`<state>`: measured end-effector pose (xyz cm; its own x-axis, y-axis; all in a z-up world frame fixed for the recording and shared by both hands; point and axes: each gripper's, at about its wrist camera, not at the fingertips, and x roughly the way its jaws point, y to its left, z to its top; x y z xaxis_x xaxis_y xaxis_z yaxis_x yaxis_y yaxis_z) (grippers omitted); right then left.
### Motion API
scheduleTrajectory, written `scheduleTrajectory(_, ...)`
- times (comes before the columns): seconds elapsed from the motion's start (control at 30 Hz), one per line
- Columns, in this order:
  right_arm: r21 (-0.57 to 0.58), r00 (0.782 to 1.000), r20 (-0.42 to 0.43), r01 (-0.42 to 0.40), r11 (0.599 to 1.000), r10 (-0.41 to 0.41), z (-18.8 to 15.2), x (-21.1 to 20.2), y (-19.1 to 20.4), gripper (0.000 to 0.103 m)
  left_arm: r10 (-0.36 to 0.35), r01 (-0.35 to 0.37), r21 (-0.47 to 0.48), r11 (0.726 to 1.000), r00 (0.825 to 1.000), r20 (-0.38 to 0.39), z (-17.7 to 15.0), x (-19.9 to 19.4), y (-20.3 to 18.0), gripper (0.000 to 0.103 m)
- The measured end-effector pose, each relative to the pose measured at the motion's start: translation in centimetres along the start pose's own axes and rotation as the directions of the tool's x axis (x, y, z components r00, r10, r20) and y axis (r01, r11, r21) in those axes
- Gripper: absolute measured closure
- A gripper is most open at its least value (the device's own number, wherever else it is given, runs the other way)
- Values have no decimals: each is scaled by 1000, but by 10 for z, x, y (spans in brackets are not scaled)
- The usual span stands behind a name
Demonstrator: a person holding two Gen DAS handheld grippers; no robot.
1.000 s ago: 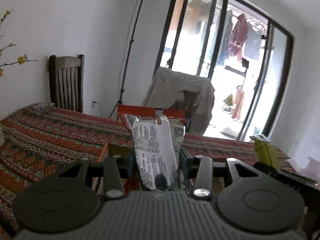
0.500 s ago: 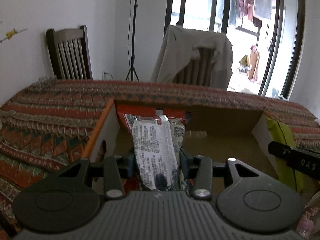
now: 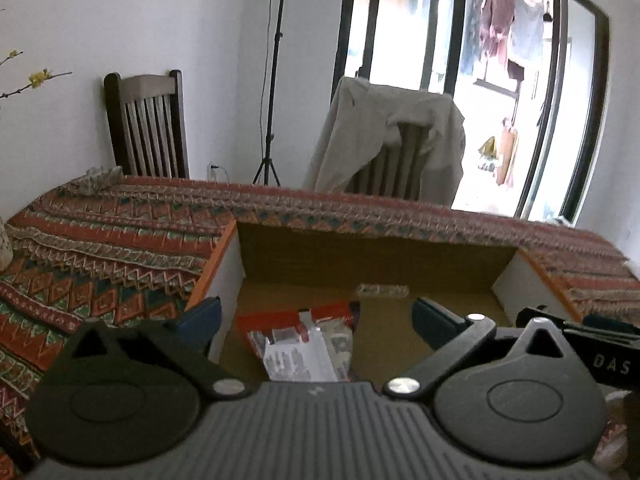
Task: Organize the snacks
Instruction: 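Lower both packets into the cardboard box and open both tools, then grasp the white printed packet from the pile with the right tool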
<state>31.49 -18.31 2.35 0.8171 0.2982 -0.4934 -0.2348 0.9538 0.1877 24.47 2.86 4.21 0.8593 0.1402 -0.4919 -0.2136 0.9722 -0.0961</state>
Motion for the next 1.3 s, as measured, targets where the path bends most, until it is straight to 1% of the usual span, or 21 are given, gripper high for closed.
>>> scheduleTrajectory(0.17, 10, 999, 37, -5, 1000, 5, 9, -11, -4, 0, 7, -7, -15, 1000, 1000, 25, 8, -12, 0, 0)
scheduleTrajectory(0.3, 16, 998, 60, -28, 999, 27, 16, -21, -5, 0, 0, 3, -43, 999, 998, 65, 18, -33, 2, 0)
scheduleTrajectory(0.4, 0, 994, 102, -31, 1000, 30, 22, -39, -2, 0, -12, 17, -50, 999, 995, 99, 23, -53, 1, 0)
scheduleTrajectory(0.5, -10, 990, 142, -21, 1000, 23, 30, -60, 2, 0, -27, 33, -52, 998, 993, 117, 23, -72, 4, 0)
scheduleTrajectory(0.6, -14, 985, 169, -25, 1000, 27, 35, -80, 5, 0, -29, 34, -36, 999, 991, 132, 21, -89, 7, 0)
scheduleTrajectory(0.73, -70, 981, 195, -12, 997, 26, 31, -107, 10, 0, -36, 42, -37, 998, 989, 144, 15, -106, 17, 0)
scheduleTrajectory(0.87, -106, 981, 188, -27, 994, 47, 21, -130, 11, 0, -40, 45, -30, 999, 989, 144, 4, -122, 26, 0)
scheduleTrajectory(0.97, -128, 986, 160, -30, 991, 51, 9, -145, 9, 0, -40, 43, -17, 999, 989, 142, -8, -134, 31, 0)
scheduleTrajectory(1.13, -154, 994, 107, -16, 988, 32, -21, -163, 8, 0, -42, 42, -1, 999, 991, 124, -31, -149, 42, 0)
scheduleTrajectory(1.3, -139, 999, 54, -1, 990, 9, -60, -179, -2, 0, -30, 31, -10, 999, 996, 89, -57, -158, 54, 0)
